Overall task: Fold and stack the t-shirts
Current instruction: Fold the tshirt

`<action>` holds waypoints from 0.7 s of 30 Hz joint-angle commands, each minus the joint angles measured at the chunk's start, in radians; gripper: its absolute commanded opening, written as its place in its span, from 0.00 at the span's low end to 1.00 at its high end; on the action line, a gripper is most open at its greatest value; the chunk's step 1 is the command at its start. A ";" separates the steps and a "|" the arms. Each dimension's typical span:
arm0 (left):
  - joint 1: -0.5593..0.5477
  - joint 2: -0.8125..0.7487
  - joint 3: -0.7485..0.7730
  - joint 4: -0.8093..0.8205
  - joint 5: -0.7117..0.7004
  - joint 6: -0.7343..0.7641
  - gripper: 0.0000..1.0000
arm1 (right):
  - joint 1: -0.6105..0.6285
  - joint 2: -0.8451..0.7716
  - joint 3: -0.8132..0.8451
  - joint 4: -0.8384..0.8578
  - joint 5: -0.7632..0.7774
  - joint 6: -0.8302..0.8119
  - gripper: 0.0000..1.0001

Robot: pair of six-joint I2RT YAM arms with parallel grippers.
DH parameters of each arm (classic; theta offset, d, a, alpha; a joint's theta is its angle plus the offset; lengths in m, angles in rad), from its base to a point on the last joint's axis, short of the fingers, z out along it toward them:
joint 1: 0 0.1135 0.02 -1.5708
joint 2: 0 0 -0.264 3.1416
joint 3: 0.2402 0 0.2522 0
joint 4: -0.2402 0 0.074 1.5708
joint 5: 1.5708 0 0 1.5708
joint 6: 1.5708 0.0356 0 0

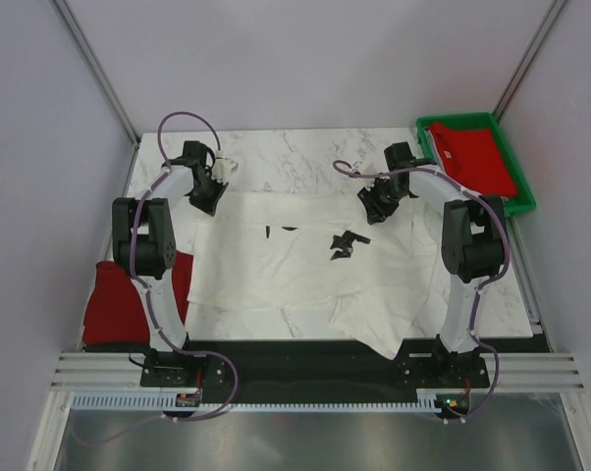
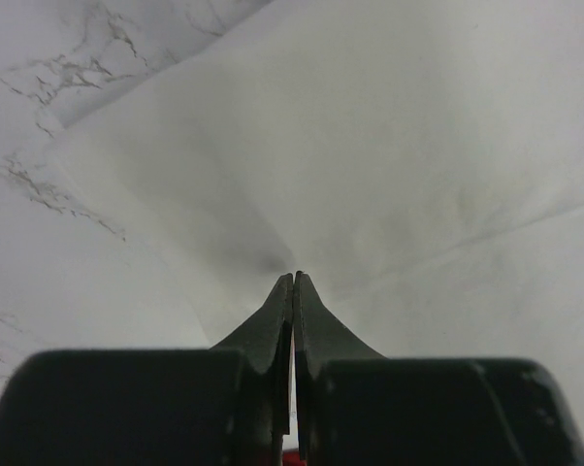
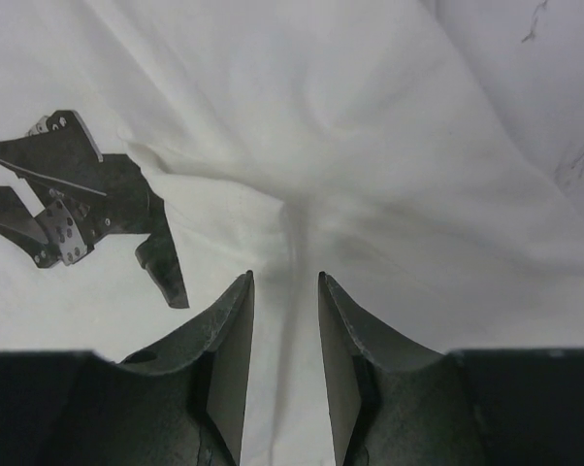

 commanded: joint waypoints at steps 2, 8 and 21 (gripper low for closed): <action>0.007 -0.016 -0.013 -0.024 0.024 -0.039 0.02 | 0.004 0.040 0.096 -0.033 -0.074 -0.023 0.41; 0.007 -0.016 -0.032 -0.022 0.015 -0.039 0.02 | 0.008 0.086 0.127 -0.076 -0.114 -0.043 0.41; 0.007 -0.056 -0.066 -0.015 -0.005 -0.029 0.02 | 0.019 0.083 0.124 -0.085 -0.134 -0.058 0.10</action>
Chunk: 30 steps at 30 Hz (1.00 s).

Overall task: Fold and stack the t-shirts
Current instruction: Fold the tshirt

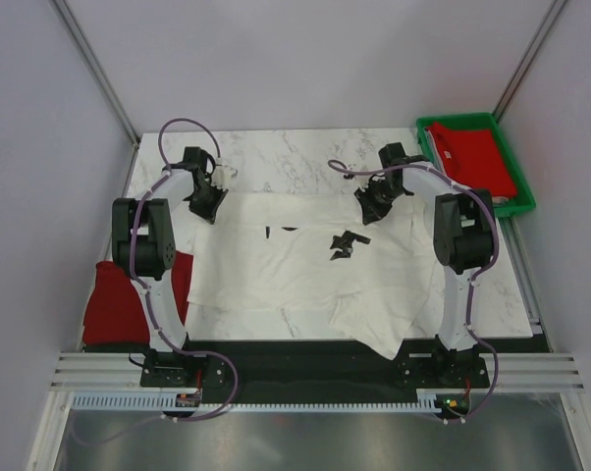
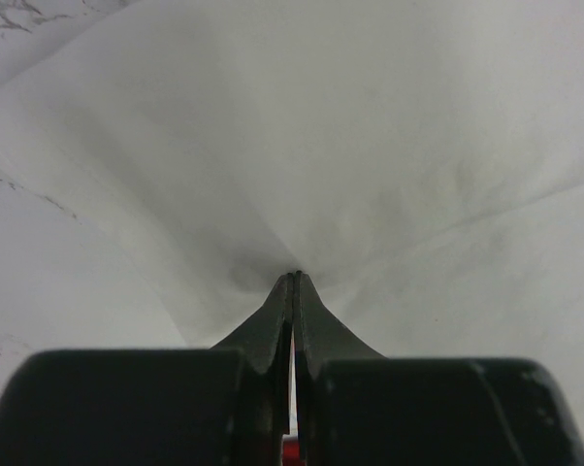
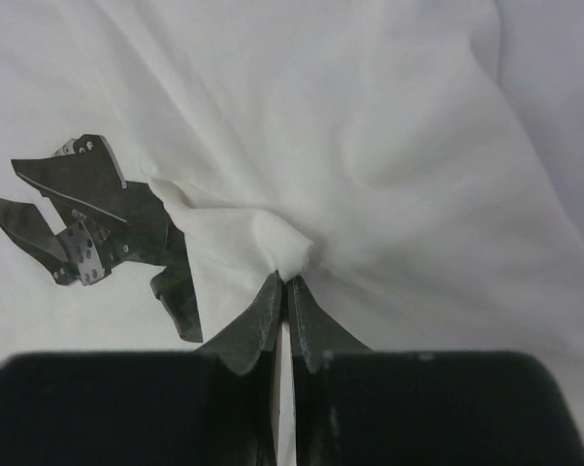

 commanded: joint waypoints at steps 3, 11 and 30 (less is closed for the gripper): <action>0.002 -0.052 -0.021 0.005 -0.004 -0.021 0.02 | 0.025 -0.097 -0.043 -0.011 -0.021 -0.038 0.09; 0.002 -0.112 -0.076 0.031 0.028 -0.037 0.02 | 0.086 -0.272 -0.193 -0.012 0.018 -0.042 0.08; 0.002 0.011 0.152 -0.092 0.024 0.003 0.02 | -0.044 -0.294 -0.103 0.129 0.163 0.125 0.40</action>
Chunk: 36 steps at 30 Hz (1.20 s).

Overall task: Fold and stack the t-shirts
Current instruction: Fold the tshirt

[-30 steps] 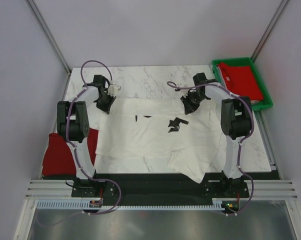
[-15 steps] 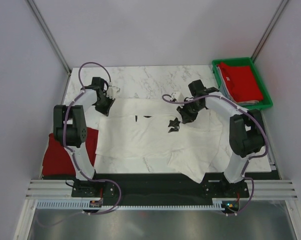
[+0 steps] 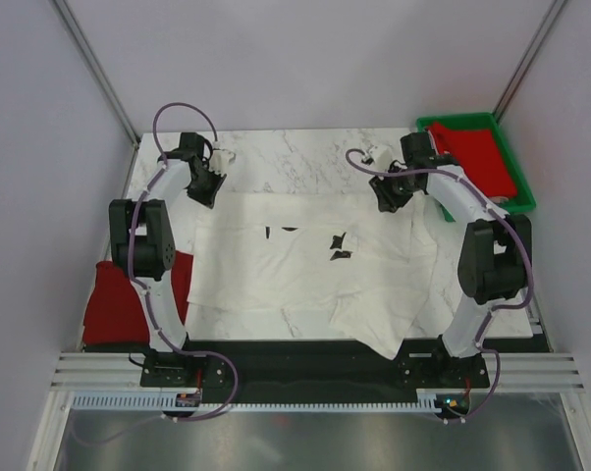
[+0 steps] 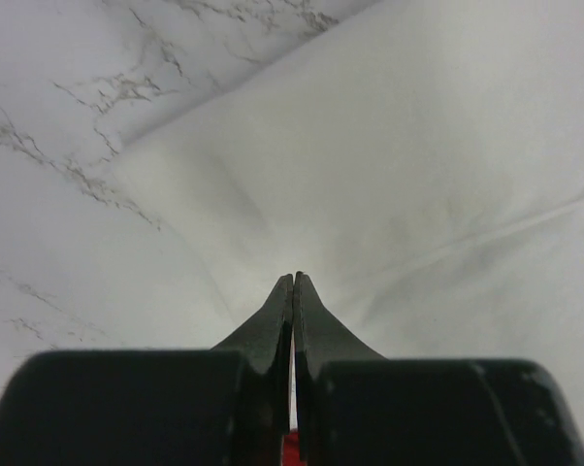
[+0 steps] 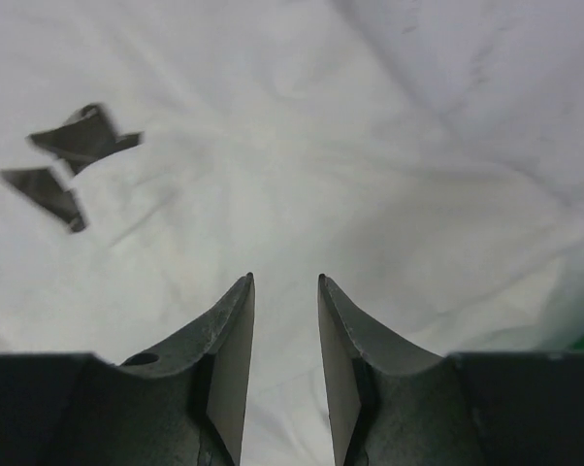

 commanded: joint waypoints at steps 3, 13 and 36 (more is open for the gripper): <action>0.002 0.095 0.128 -0.070 0.015 -0.006 0.02 | -0.086 0.132 0.200 0.129 0.078 0.058 0.40; 0.002 0.284 0.336 -0.155 0.007 -0.063 0.02 | -0.172 0.353 0.392 0.178 0.149 0.109 0.36; 0.036 0.362 0.339 -0.155 -0.055 -0.108 0.02 | -0.203 0.560 0.424 0.168 0.310 0.093 0.29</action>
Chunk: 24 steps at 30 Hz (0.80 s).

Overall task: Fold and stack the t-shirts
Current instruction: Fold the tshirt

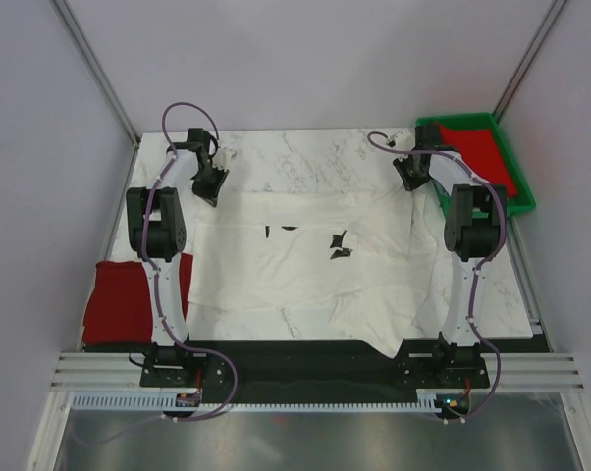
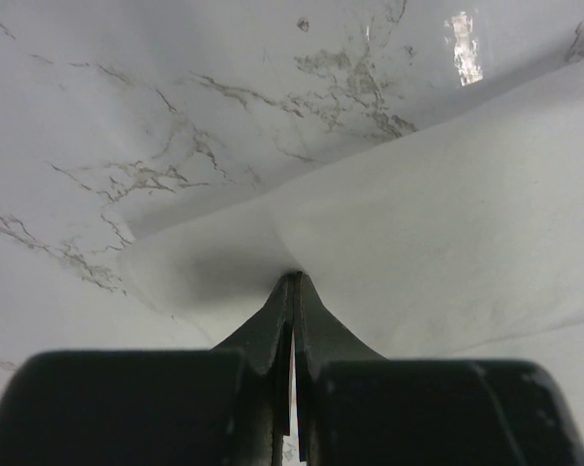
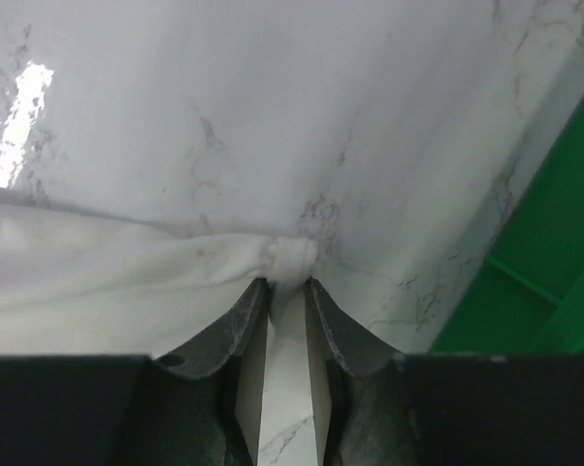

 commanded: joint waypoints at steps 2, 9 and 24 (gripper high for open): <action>0.033 0.084 0.024 -0.024 -0.037 -0.038 0.02 | 0.001 0.119 0.080 -0.018 0.059 0.010 0.27; 0.072 0.176 0.184 -0.030 -0.077 -0.041 0.02 | 0.001 0.223 0.268 -0.018 0.079 0.029 0.27; 0.047 0.348 0.609 0.015 -0.112 -0.008 0.02 | 0.017 0.424 0.620 0.051 0.081 0.049 0.34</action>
